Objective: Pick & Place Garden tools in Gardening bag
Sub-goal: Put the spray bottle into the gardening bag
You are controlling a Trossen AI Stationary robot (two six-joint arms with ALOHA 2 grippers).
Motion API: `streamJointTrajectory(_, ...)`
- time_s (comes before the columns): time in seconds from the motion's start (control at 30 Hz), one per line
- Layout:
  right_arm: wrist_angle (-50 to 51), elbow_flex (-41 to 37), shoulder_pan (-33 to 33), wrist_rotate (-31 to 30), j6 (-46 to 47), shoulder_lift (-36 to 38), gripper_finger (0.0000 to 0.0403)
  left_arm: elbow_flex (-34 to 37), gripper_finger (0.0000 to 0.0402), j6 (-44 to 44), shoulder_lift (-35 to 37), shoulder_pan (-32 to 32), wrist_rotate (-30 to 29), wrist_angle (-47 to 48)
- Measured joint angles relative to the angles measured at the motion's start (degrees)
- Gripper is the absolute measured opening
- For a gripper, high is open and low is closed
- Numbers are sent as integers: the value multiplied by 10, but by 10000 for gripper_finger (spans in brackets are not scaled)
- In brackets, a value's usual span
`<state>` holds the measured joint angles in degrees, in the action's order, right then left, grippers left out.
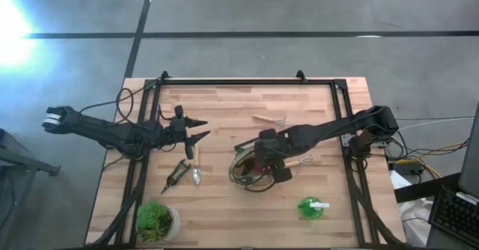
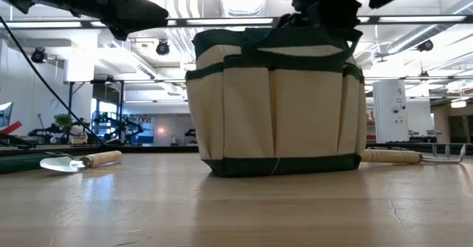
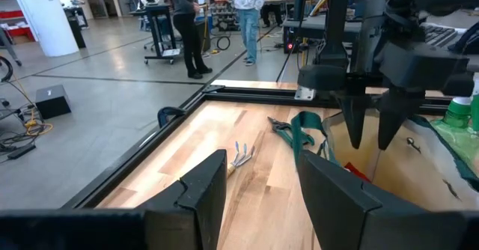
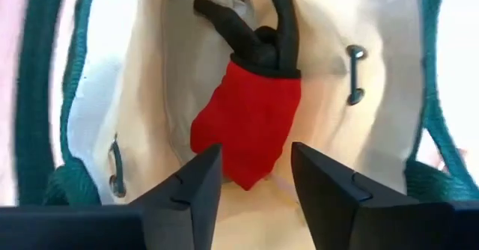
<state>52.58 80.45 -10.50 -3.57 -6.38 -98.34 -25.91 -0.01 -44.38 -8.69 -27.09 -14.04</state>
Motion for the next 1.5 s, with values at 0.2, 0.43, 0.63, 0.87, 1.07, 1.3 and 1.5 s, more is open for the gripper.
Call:
streamJointTrajectory(0.2,68,49,0,0,0,0,173,0,168,0,0,0,0,0)
streamJointTrajectory(0.43,174,111,0,6,49,2,162,0,168,0,0,0,0,1)
streamJointTrajectory(0.63,284,146,-8,57,130,4,143,0,168,0,0,0,0,5)
streamJointTrajectory(0.87,319,146,-56,117,236,37,139,0,168,0,0,0,0,5)
streamJointTrajectory(1.07,299,128,-117,116,350,86,152,0,168,1,0,0,0,6)
streamJointTrajectory(1.3,251,101,-196,78,486,132,156,0,168,13,0,0,-28,-7)
streamJointTrajectory(1.5,245,90,-261,7,577,134,148,-1,168,37,1,0,-55,-22)
